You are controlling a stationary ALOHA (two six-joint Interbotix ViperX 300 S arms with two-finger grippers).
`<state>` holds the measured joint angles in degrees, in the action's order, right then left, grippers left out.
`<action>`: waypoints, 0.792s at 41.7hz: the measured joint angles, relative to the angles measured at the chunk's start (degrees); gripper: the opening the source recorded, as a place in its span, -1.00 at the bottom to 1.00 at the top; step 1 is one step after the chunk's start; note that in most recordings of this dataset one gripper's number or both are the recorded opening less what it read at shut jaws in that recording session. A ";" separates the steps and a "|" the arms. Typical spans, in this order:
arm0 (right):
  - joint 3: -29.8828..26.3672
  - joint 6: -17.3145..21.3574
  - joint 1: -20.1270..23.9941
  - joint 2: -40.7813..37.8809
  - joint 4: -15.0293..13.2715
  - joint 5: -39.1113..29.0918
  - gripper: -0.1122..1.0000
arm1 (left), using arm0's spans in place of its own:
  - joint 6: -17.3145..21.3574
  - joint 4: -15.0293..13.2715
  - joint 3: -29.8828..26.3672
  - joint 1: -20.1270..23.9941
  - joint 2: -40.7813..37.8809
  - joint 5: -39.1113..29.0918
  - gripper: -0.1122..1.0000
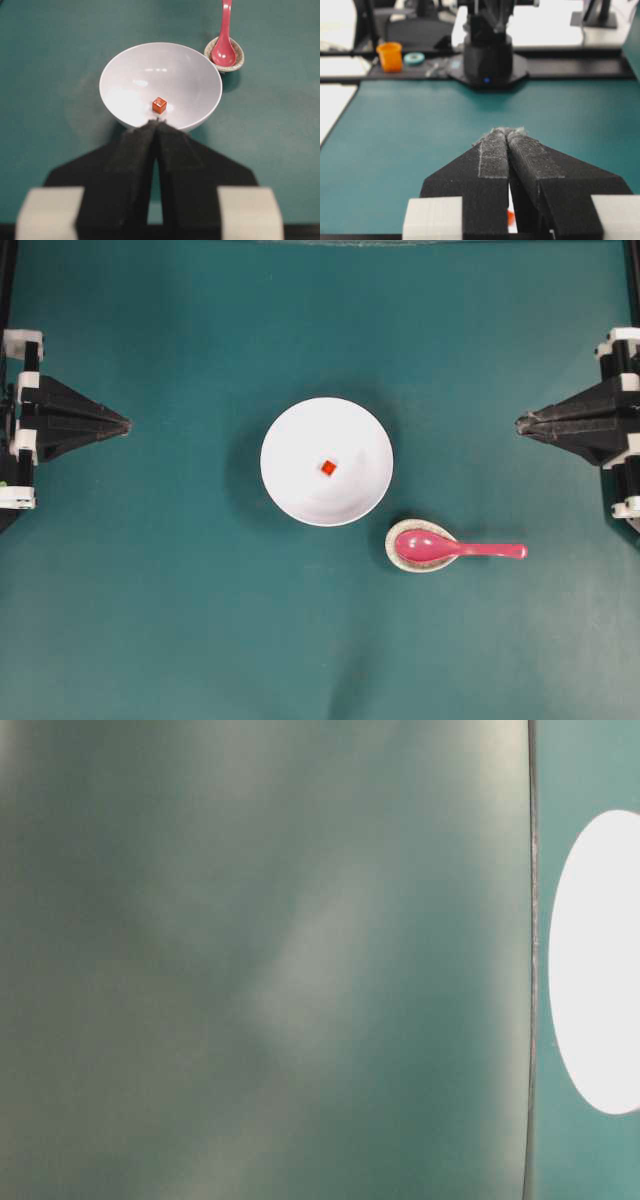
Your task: Grip the spoon and scoop the red block from the bowl with right arm.
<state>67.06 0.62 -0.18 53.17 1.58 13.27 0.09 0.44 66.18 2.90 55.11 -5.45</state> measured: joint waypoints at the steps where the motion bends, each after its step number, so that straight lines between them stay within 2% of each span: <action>1: 0.00 0.00 0.00 0.00 0.00 -0.26 -0.71 | 0.00 0.00 0.00 0.00 0.00 -0.09 -0.80; 9: 0.00 0.00 0.09 -0.26 0.70 -1.85 -0.19 | 0.00 0.00 0.00 0.00 0.00 -0.09 -0.80; 14: 0.00 0.00 0.09 -0.70 2.20 -2.81 -0.02 | 0.00 -0.09 0.00 0.00 0.00 -0.09 -0.80; 25: 0.62 0.00 0.53 -4.39 5.62 -6.59 0.15 | -0.26 0.00 0.00 0.00 0.00 -0.09 -0.80; 33: 2.90 0.09 4.66 -10.90 9.76 -2.99 0.15 | -0.26 0.00 0.00 0.00 0.00 -0.26 -0.80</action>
<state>69.96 0.70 4.48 42.28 11.34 10.28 -0.18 0.44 66.18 2.90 55.11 -5.71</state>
